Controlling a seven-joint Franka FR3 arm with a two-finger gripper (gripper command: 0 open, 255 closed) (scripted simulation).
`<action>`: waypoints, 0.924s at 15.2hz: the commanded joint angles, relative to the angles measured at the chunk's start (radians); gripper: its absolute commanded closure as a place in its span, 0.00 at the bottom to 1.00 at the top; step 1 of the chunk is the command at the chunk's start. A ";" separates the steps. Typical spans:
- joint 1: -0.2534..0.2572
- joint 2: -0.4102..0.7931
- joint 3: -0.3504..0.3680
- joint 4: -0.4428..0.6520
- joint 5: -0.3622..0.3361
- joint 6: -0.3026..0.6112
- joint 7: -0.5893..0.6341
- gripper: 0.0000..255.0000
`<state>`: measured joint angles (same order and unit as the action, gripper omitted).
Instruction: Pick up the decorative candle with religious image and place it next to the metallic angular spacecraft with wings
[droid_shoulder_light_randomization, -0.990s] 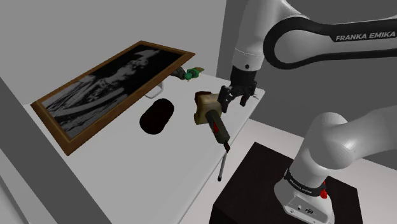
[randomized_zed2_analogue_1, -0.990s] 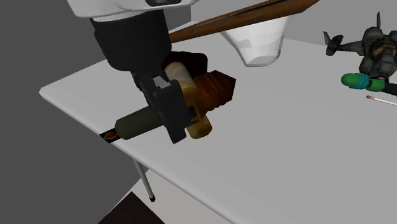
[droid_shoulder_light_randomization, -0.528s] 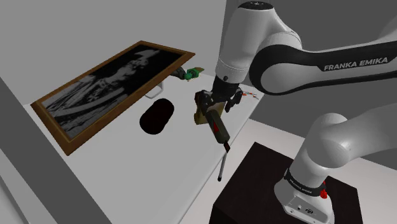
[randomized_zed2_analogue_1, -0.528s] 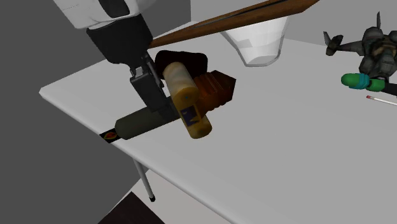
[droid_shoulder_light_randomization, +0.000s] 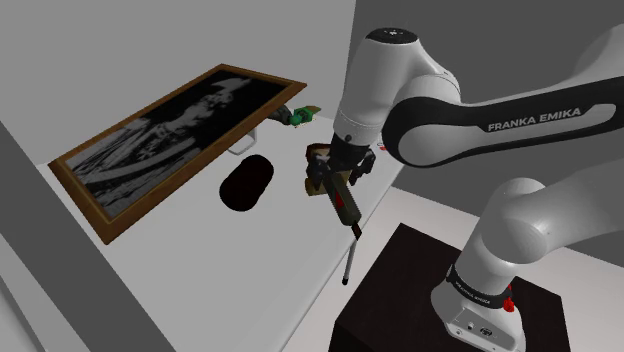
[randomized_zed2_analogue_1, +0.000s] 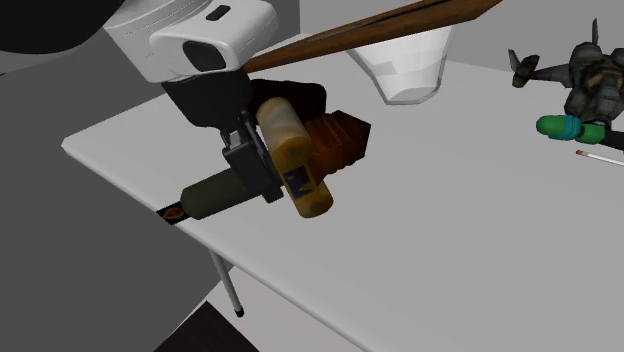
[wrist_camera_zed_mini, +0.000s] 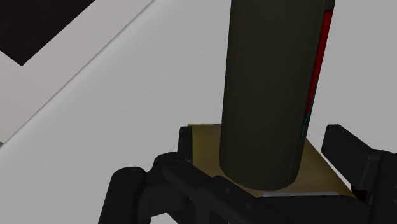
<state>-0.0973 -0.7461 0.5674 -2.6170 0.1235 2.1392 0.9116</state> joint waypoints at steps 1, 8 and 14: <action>-0.001 0.002 0.001 -0.002 0.000 0.004 0.000 0.00; -0.001 0.002 0.001 -0.002 0.000 0.004 0.000 1.00; -0.001 0.002 0.001 -0.002 0.000 0.004 0.000 1.00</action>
<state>-0.0981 -0.7442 0.5685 -2.6187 0.1233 2.1431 0.9119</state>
